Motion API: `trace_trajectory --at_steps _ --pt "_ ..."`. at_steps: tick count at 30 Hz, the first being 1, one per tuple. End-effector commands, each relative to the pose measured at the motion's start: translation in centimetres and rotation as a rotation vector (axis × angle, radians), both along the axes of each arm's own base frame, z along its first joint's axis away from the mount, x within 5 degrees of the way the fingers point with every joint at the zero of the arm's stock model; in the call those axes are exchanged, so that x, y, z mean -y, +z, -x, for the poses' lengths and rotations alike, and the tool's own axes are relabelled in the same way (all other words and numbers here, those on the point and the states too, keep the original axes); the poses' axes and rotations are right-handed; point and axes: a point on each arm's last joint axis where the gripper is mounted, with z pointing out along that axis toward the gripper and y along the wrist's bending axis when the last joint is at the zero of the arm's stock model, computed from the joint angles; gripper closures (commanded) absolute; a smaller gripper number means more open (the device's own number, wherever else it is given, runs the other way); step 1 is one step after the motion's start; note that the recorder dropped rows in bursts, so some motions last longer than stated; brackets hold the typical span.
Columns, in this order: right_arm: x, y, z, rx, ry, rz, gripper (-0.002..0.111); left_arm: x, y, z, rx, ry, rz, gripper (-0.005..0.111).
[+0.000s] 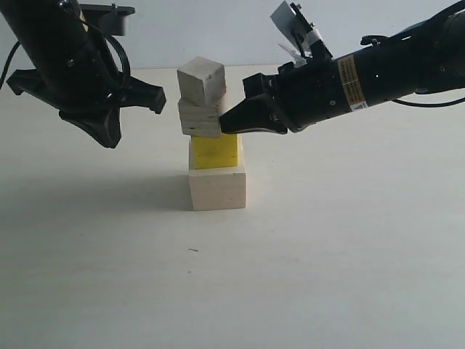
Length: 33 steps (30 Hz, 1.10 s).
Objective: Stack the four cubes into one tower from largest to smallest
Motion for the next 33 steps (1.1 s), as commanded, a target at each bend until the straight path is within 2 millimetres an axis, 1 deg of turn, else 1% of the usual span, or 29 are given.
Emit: trace_trajectory --at_steps 1,6,8,9,10,13,16,22,25,29,33 --pt "0.4 0.4 -0.3 0.030 -0.021 0.017 0.108 -0.1 -0.1 0.1 -0.015 0.001 -0.003 0.107" --pt "0.4 0.4 -0.3 0.030 -0.022 0.015 0.108 -0.1 0.0 0.1 -0.012 -0.003 0.001 0.107" --pt "0.4 0.4 -0.5 0.034 -0.040 0.022 0.108 0.4 0.0 0.2 -0.023 -0.035 0.045 0.107" --pt "0.5 0.4 -0.7 0.036 -0.060 0.023 0.108 1.0 0.1 0.4 -0.038 -0.060 0.112 0.107" --pt "0.5 0.4 -0.7 0.039 -0.064 0.023 0.108 1.2 0.1 0.4 -0.036 -0.065 0.136 0.107" --pt "0.2 1.5 -1.4 0.076 -0.062 0.007 0.108 1.3 0.2 0.2 -0.018 -0.062 0.149 0.107" --pt "0.2 2.1 -1.8 0.094 -0.067 0.008 0.108 1.3 0.0 0.0 0.000 -0.065 0.139 0.107" --pt "0.3 1.8 -1.8 0.097 -0.056 0.045 0.108 1.1 0.0 -0.9 0.052 -0.056 0.168 0.107" --pt "0.3 1.8 -1.8 0.100 -0.062 0.051 0.108 1.0 0.2 -1.6 0.092 -0.017 0.236 0.107" --pt "0.5 1.7 -2.1 0.112 -0.089 0.068 0.108 1.5 0.5 -1.8 0.116 -0.030 0.303 0.107" --pt "0.5 1.7 -2.1 0.113 -0.094 0.071 0.108 1.7 0.7 -2.2 0.163 -0.021 0.326 0.107"
